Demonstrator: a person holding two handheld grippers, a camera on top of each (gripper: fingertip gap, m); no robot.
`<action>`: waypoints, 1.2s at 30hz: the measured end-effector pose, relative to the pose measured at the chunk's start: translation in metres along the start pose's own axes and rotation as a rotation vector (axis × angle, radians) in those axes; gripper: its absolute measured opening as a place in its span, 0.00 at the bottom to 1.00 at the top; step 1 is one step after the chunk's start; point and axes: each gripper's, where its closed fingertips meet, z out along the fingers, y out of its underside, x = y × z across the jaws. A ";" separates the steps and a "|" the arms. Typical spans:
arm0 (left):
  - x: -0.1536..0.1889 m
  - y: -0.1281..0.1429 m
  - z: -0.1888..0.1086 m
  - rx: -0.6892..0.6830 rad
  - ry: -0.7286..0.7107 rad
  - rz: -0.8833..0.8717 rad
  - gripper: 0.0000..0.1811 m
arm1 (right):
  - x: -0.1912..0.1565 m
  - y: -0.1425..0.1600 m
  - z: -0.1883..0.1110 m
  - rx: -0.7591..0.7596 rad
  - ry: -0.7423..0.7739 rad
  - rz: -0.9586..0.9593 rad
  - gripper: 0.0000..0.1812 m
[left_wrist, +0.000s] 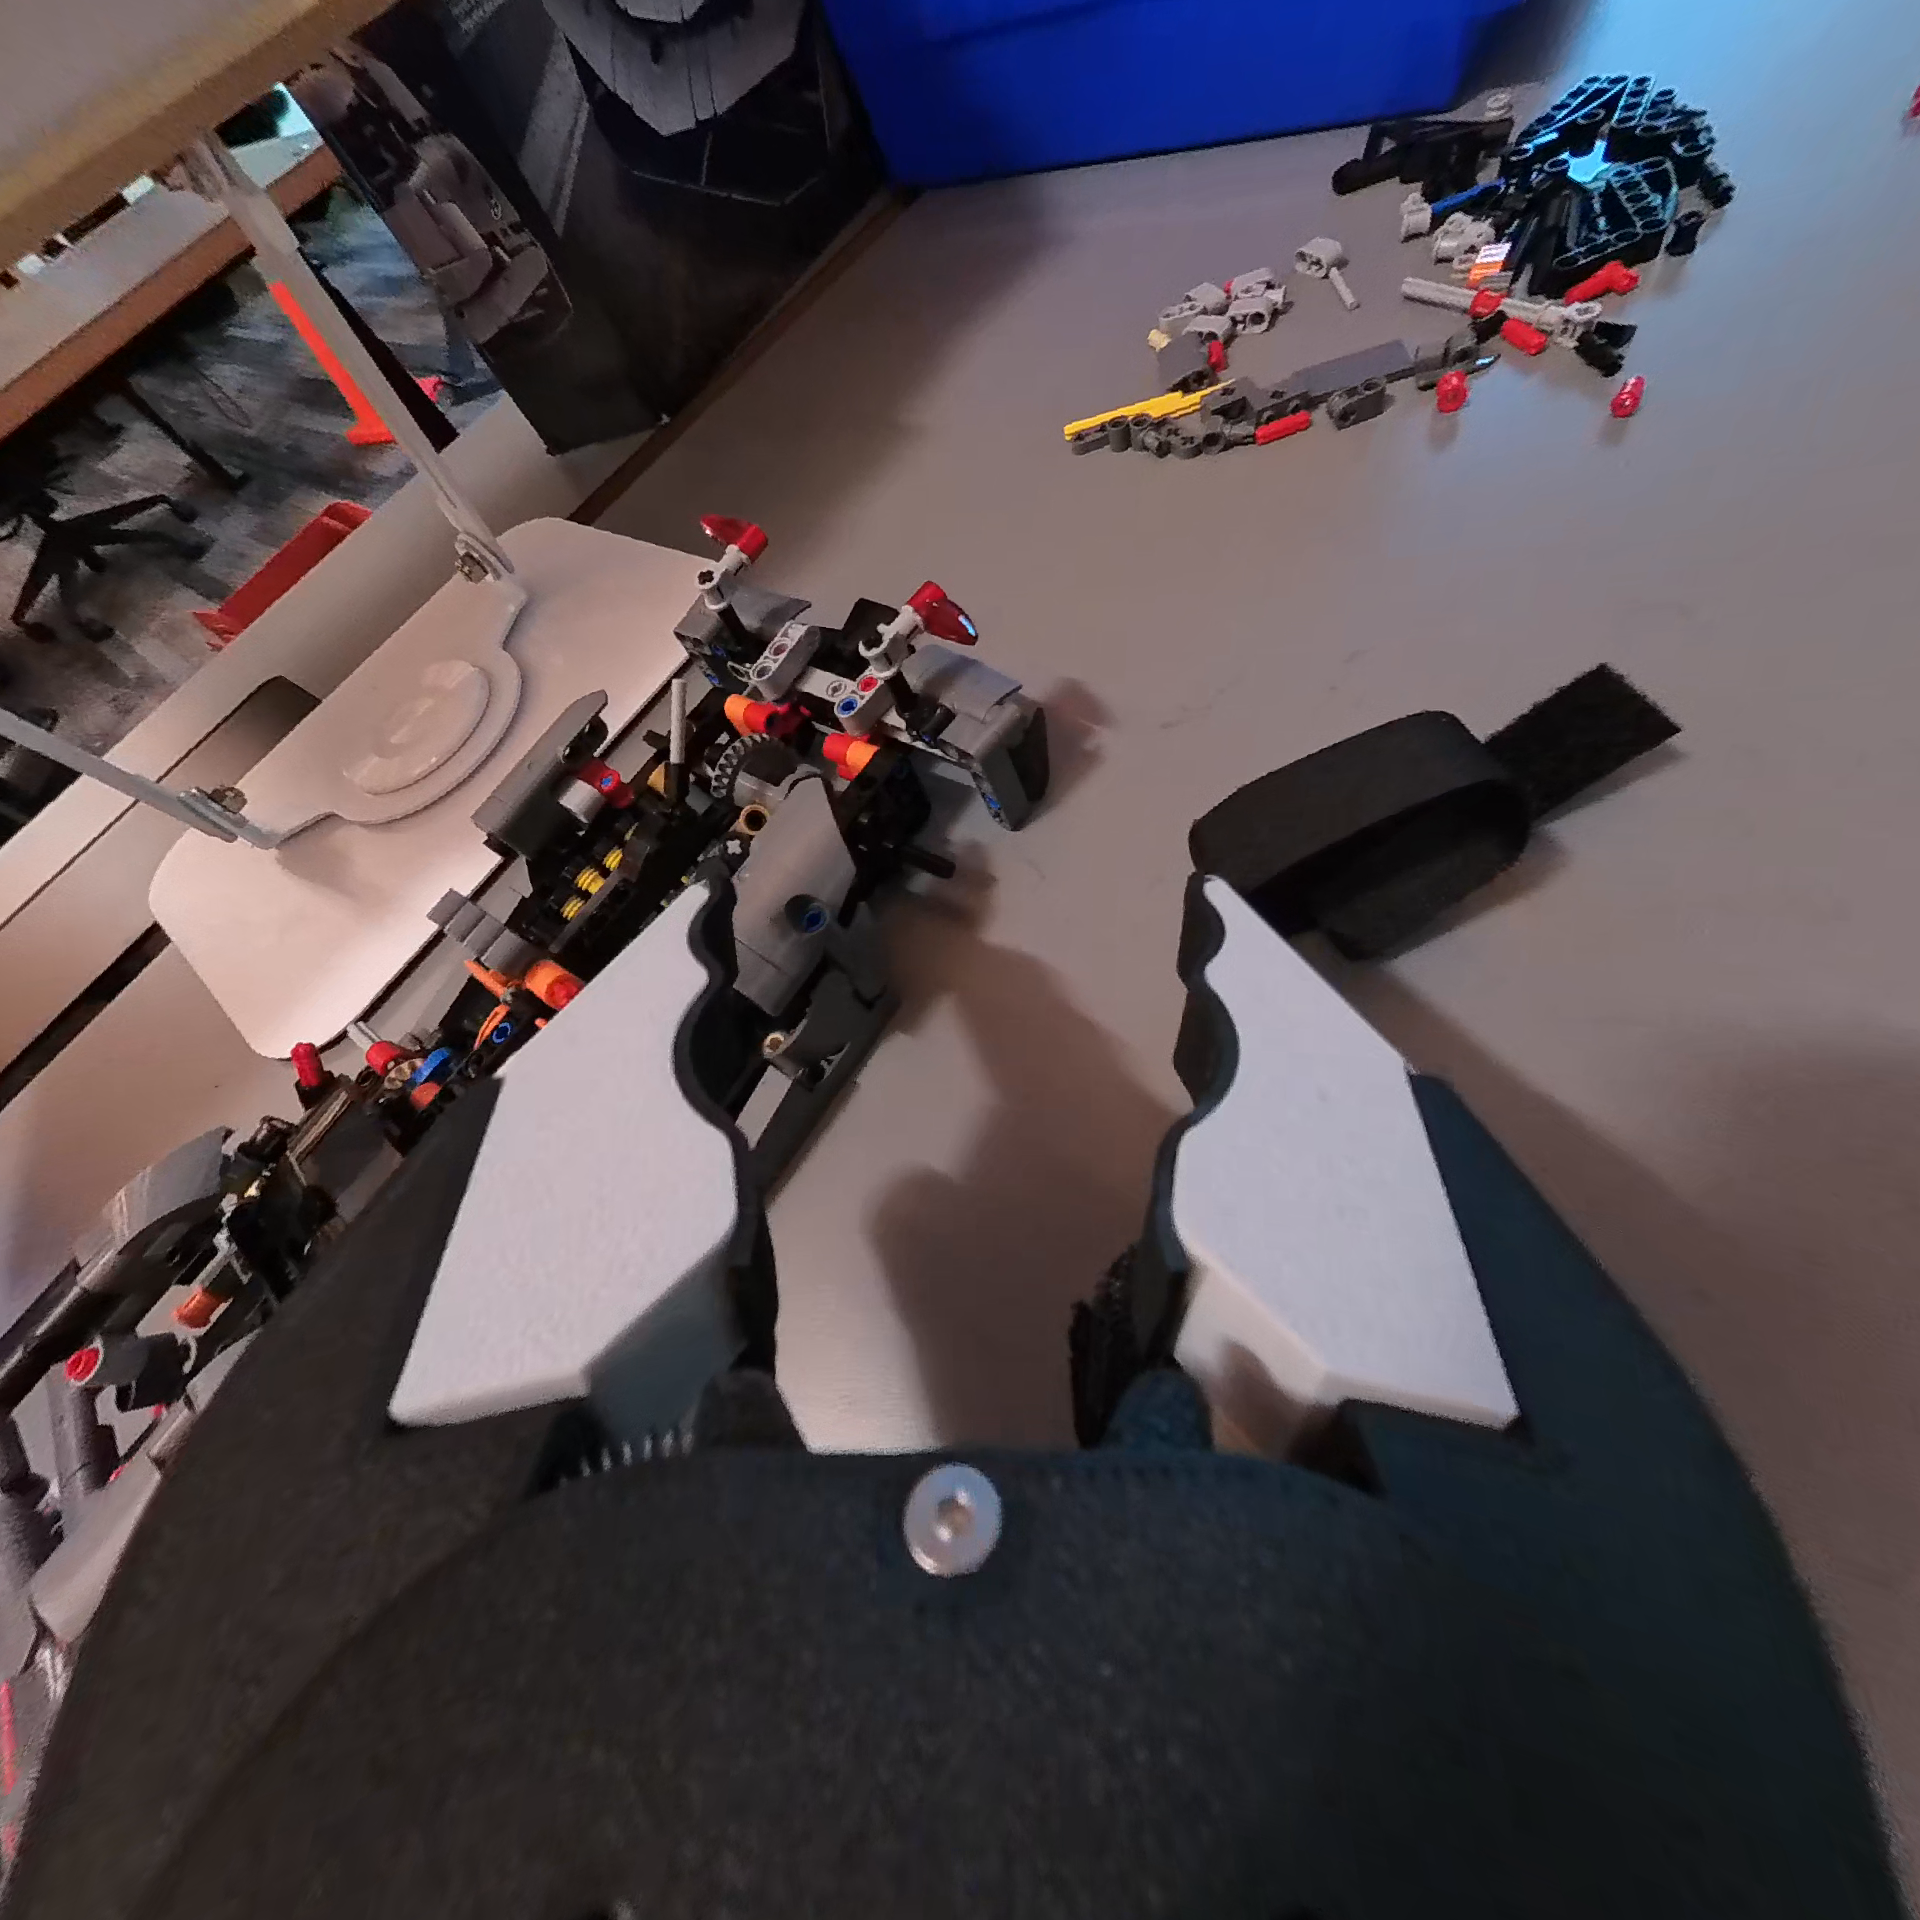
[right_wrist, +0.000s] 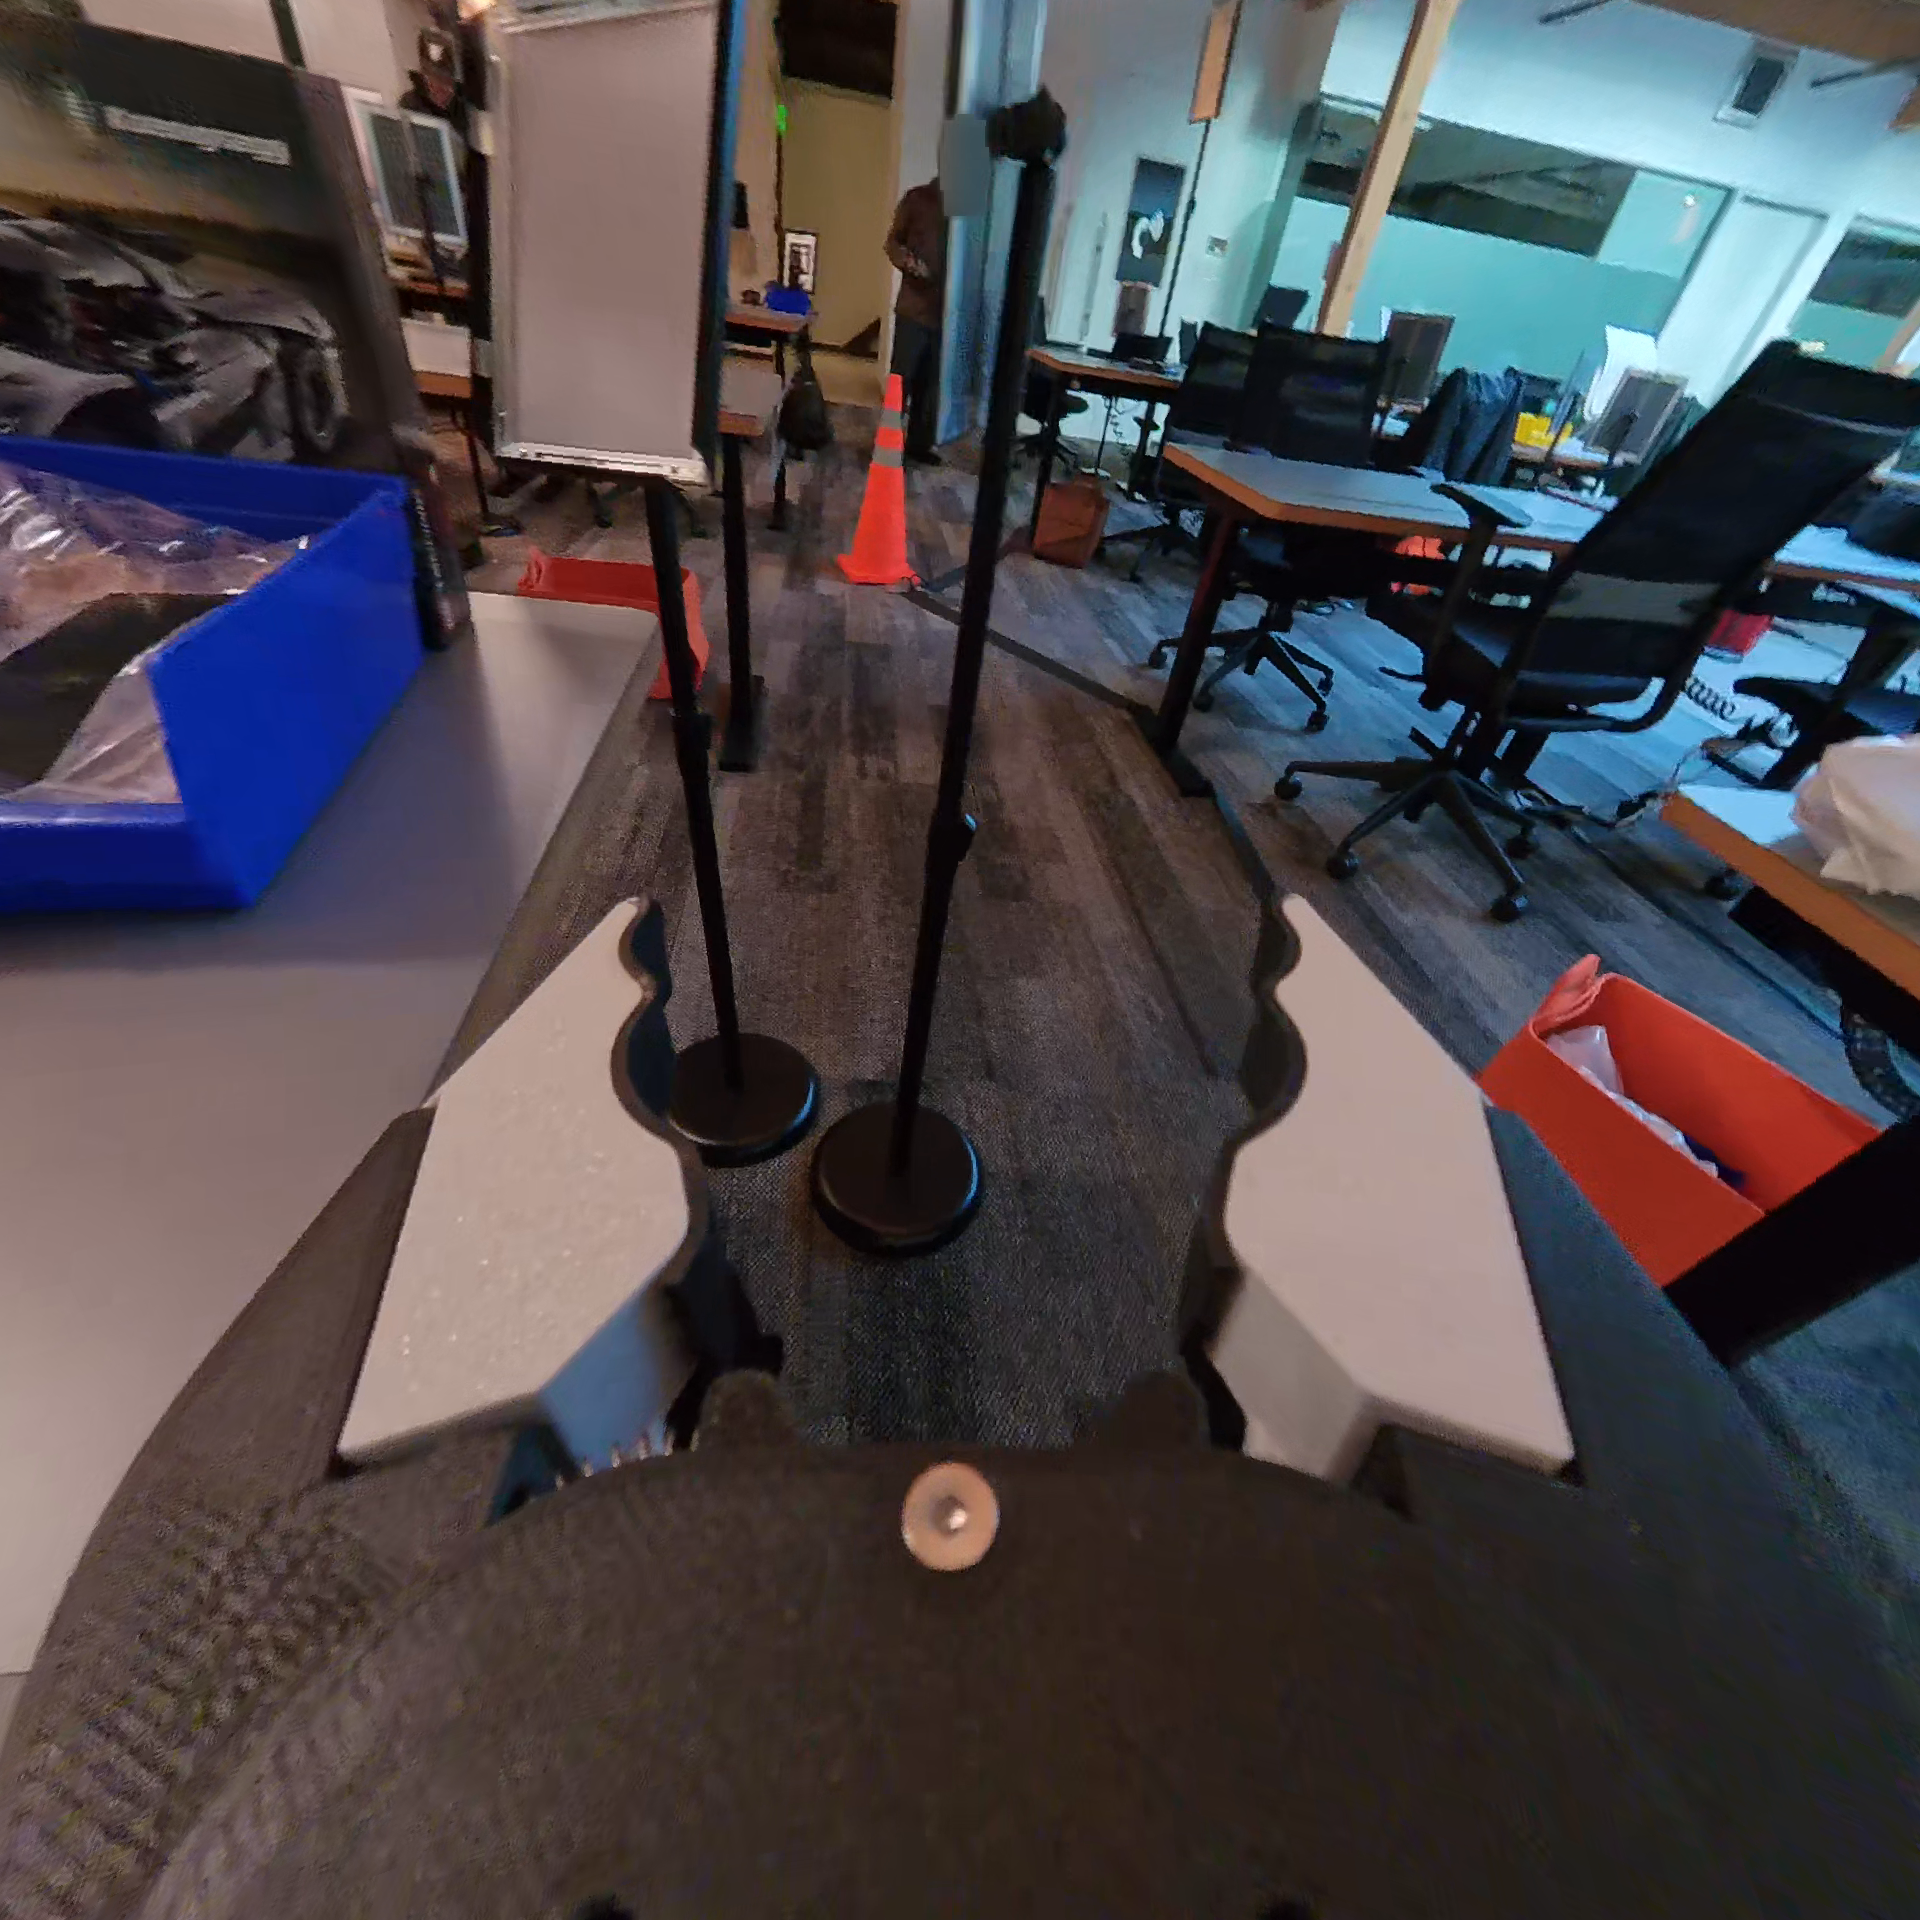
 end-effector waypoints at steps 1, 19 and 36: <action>-0.001 0.000 0.000 -0.003 -0.004 0.002 0.47 | 0.005 0.003 0.001 -0.006 0.004 0.015 0.62; 0.006 -0.007 -0.003 0.017 0.006 0.055 0.46 | -0.238 -0.064 -0.036 0.106 -0.490 0.019 0.55; 0.001 -0.012 -0.021 0.081 0.050 0.043 0.45 | -0.332 -0.047 -0.067 0.051 -0.585 0.148 0.57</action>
